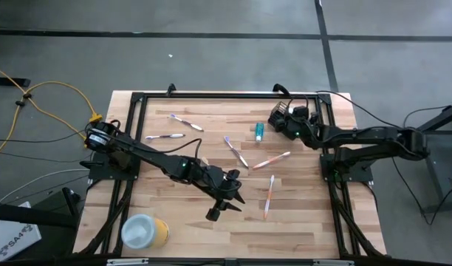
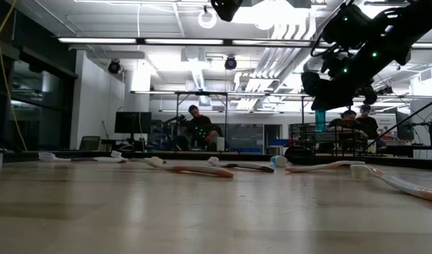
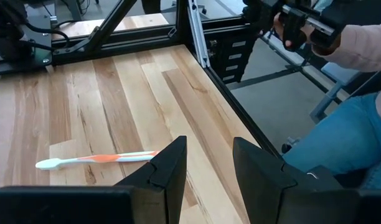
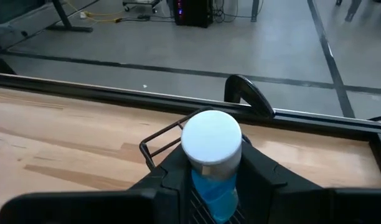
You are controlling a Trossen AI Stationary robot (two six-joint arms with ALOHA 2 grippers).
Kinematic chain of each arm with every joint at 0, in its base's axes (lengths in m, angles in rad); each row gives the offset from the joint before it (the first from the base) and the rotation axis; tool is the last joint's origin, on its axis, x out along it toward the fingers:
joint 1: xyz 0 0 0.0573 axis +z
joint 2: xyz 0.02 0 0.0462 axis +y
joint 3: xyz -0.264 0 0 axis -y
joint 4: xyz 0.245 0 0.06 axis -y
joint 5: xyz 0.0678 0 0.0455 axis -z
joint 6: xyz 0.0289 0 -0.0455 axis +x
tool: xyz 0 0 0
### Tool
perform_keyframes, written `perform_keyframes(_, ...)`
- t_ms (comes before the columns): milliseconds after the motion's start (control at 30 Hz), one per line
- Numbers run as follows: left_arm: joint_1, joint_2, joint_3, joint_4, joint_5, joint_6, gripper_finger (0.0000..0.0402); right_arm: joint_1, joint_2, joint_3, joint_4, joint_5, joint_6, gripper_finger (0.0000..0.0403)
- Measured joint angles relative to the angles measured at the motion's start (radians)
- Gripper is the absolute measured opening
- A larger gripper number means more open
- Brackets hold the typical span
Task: Pick & Place toothbrushing station
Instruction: Put the bottom blue mouthwash bottle into the middle of the black mesh organizer
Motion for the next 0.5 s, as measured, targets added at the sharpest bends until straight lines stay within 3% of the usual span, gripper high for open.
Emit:
perform_keyframes(167, 0.0, 0.0, 0.0, 0.0, 0.0, -0.002, 0.0127, 0.016, 0.002, -0.007, -0.001, -0.11, 0.015, 0.0084)
perform_keyframes(500, -0.002, 0.0, 0.0, 0.003, 0.0, -0.002, 0.0127, 0.002, 0.0, -0.004, 0.013, -0.066, 0.011, 0.0084)
